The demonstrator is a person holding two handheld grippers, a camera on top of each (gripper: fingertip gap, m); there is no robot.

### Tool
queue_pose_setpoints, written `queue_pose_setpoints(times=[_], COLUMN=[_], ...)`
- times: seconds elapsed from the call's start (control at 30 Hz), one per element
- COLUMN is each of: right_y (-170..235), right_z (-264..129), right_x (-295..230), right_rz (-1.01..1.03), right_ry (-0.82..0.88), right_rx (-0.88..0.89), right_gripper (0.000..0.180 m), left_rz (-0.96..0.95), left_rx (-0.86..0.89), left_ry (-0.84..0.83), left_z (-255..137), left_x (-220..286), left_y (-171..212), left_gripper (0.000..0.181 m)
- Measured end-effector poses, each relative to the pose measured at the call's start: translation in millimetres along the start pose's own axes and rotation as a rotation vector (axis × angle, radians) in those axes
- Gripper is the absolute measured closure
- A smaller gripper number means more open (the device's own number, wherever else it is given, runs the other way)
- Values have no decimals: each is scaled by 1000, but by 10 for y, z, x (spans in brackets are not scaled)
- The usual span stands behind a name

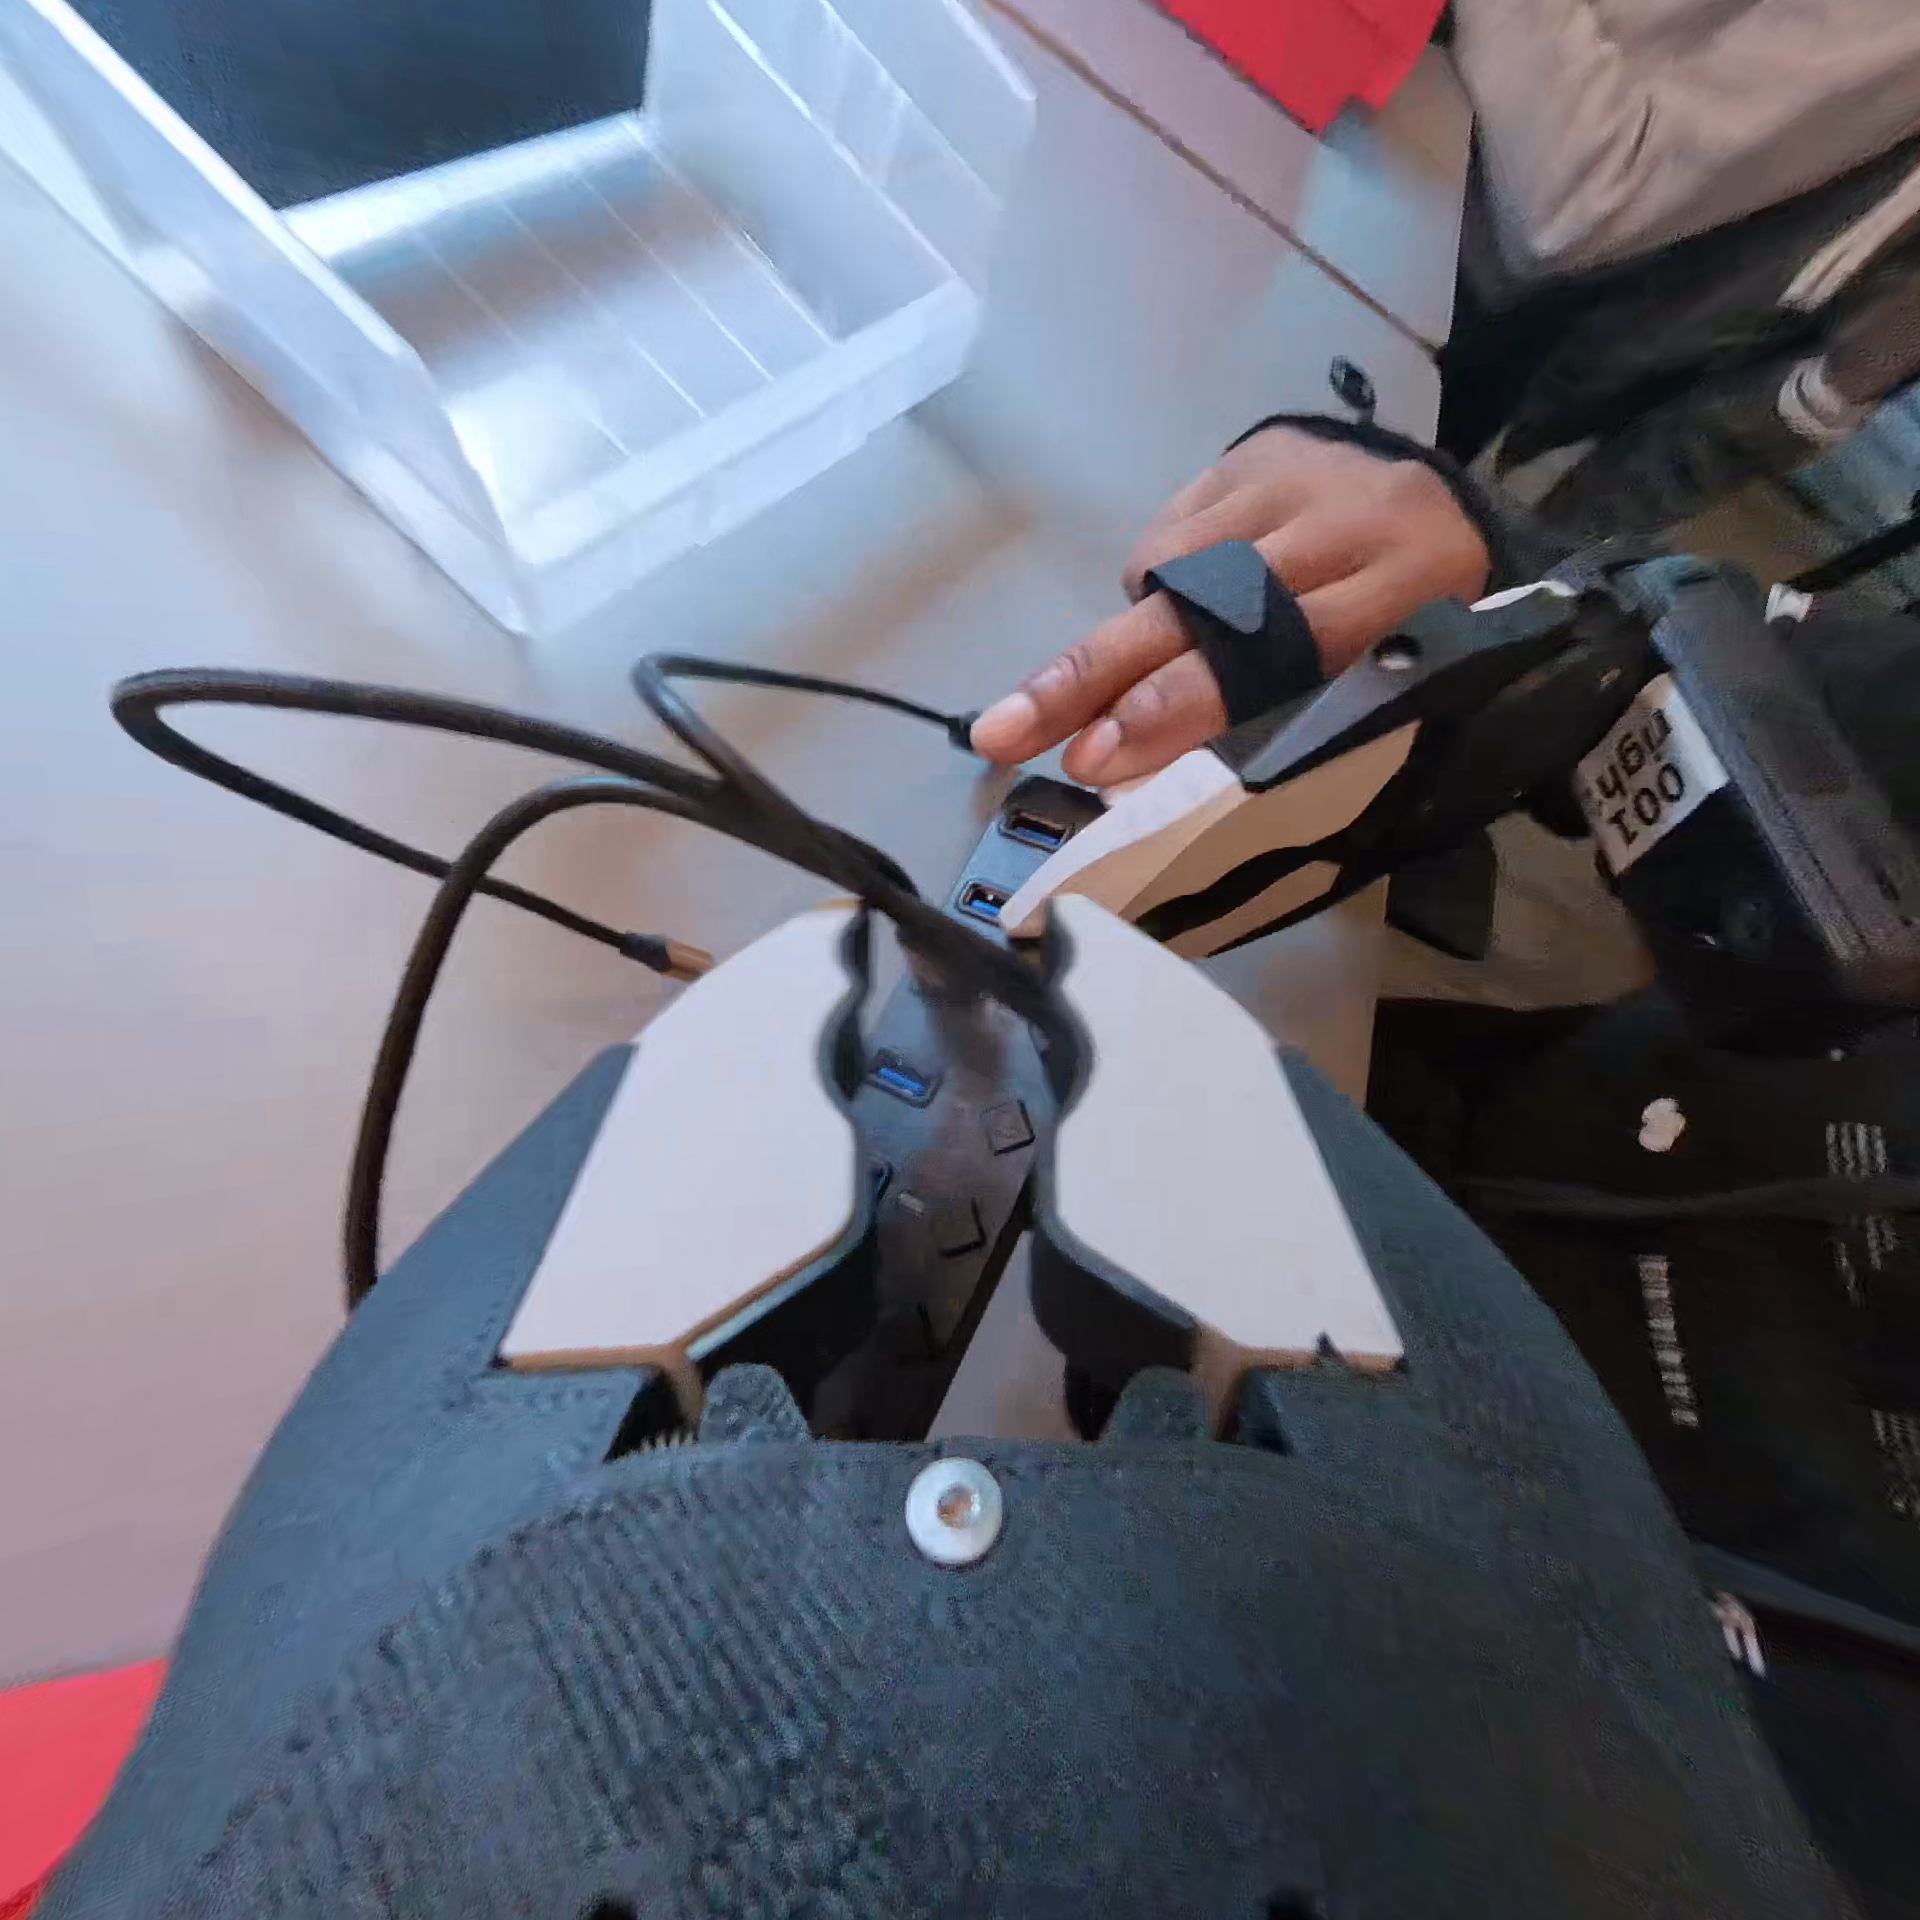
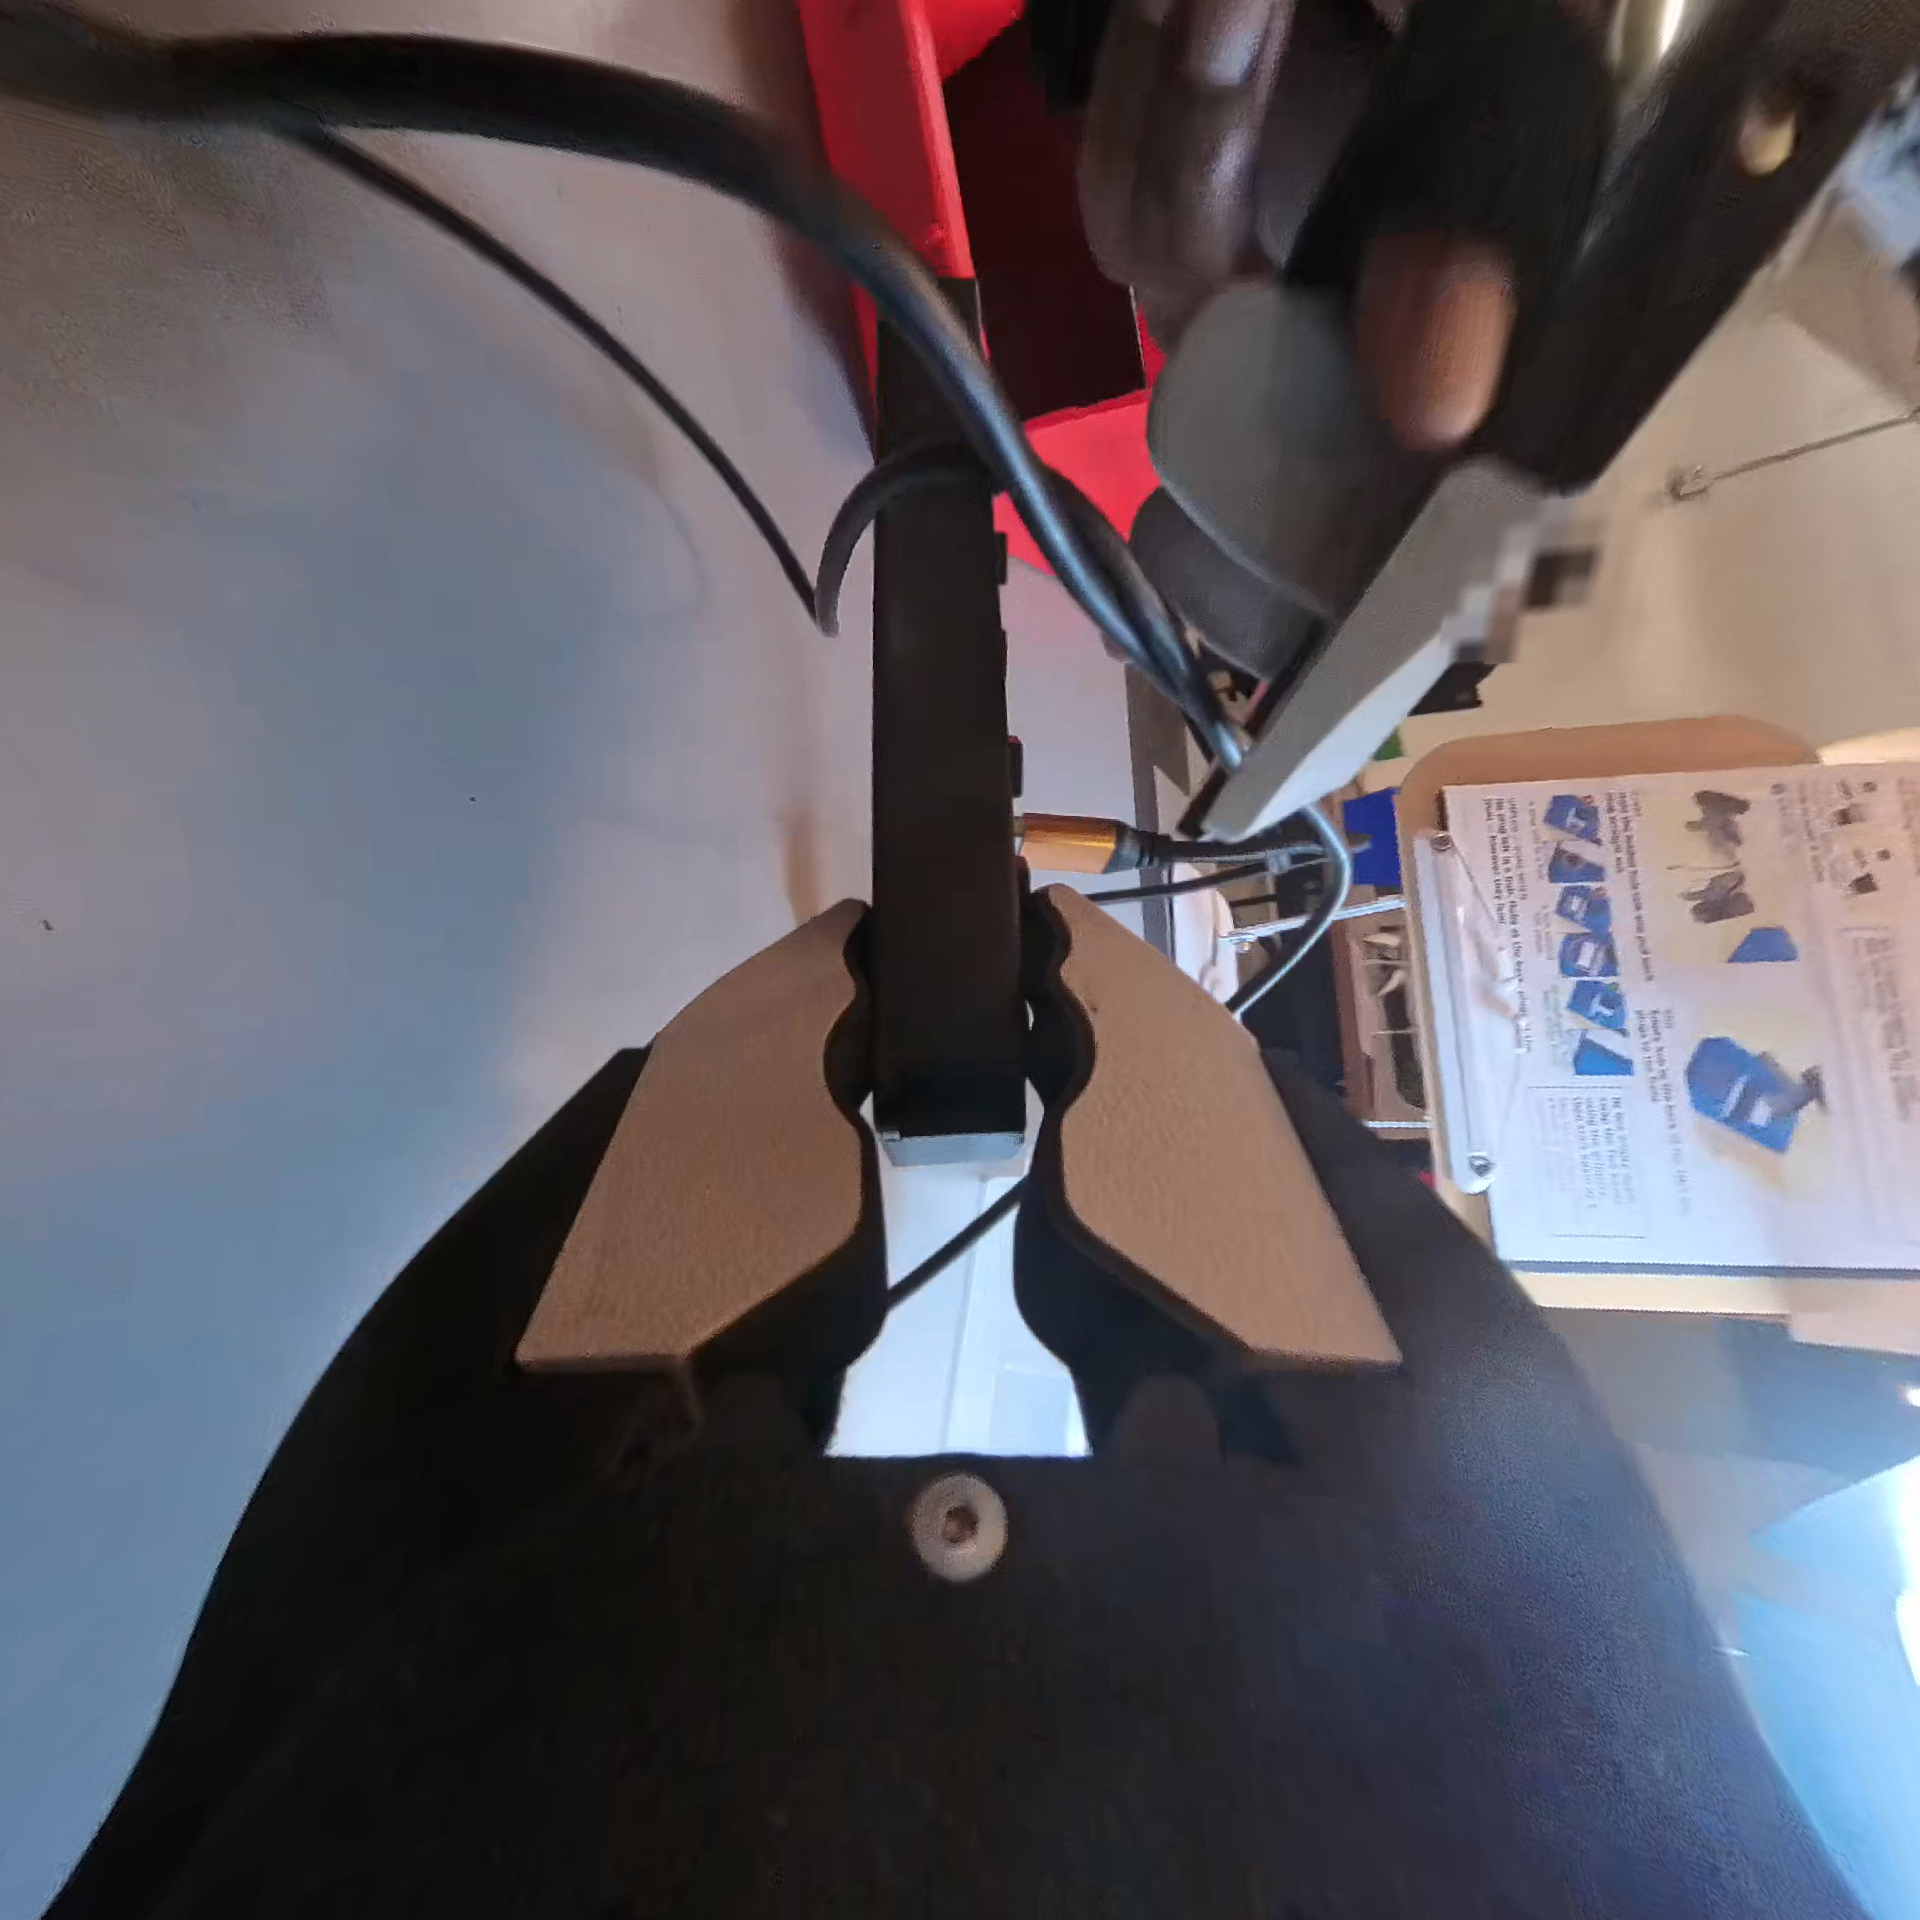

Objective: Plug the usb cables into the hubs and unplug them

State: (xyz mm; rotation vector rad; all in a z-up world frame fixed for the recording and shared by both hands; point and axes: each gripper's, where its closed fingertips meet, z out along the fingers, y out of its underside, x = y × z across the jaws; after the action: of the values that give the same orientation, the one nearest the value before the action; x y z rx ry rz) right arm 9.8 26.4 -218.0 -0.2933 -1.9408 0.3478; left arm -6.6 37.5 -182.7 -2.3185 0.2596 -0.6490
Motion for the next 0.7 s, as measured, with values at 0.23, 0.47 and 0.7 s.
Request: queue_pose_setpoints(times=[0.23, 0.47, 0.7], right_y=[155, 30, -104], right_z=[-88, -303, -614], right_x=[9, 131, 496], right_rz=[-4, 25, 39], right_ry=[12, 36, 208], right_rx=[-15, 107, 208], right_gripper=[154, 154, 154], left_rz=[127, -47, -204], left_rx=[22, 341, 206], left_ry=[-52, -110, -149], left_z=[-381, -1220, -963], left_x=[-43, -505, -1008], left_y=[-219, -698, -176], left_gripper=[170, 173, 175])
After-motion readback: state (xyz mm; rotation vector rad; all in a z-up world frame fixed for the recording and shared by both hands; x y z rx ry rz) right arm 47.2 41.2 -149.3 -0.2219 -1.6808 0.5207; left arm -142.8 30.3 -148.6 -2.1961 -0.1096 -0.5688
